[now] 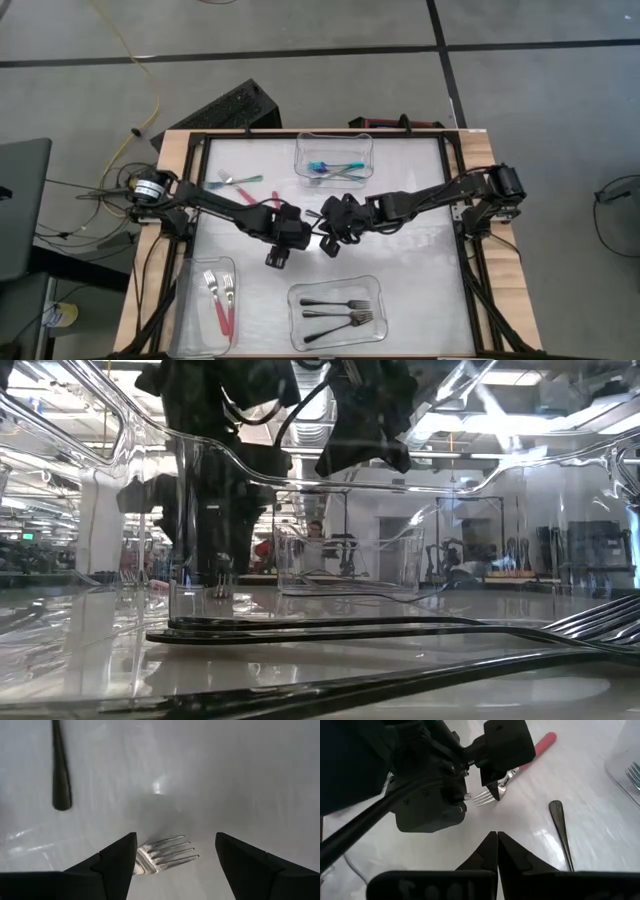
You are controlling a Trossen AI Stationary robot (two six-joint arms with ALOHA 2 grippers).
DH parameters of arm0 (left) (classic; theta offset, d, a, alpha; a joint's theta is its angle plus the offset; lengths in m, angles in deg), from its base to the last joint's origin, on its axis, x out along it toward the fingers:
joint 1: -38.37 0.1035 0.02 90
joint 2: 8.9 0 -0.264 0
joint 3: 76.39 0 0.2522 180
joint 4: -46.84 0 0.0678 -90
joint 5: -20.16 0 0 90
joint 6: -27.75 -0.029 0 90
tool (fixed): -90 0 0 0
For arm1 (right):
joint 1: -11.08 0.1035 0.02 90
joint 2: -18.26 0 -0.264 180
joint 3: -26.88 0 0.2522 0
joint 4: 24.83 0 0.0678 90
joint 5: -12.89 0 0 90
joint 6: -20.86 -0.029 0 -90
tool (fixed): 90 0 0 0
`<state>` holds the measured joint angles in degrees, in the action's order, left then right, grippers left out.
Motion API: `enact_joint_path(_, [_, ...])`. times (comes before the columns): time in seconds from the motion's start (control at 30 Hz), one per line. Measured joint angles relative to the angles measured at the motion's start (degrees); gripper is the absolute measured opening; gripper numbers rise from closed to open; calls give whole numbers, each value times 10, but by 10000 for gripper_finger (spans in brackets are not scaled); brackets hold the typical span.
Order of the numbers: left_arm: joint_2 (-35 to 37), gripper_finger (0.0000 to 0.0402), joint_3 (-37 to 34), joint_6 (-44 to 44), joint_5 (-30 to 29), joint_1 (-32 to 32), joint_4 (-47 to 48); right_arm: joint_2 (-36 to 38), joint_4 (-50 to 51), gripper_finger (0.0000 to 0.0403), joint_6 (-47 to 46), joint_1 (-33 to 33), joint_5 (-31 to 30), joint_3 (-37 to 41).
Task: Sort silverware by color (type)
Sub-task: Put the pink fork into the bottom left transparent bin
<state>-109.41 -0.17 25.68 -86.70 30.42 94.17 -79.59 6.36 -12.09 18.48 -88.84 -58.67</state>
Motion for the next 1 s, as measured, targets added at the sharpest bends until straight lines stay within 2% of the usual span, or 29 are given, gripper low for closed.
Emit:
enact_joint_path(0.2, [0,254,-10,61,-26,0,-7,0,3,30,1,-2,-1,0])
enact_joint_path(0.3, [0,239,-24,89,-26,-1,-14,0,4,29,0,-4,-1,0])
enact_joint_path(0.53, [0,158,-46,147,-28,-8,-37,0,4,28,0,-4,-1,0])
enact_joint_path(0.83, [2,19,-46,154,-72,-15,-39,0,0,28,-1,-4,-2,0])
enact_joint_path(1.0, [18,10,-32,146,-97,-26,-2,0,3,29,0,-4,-2,-1])
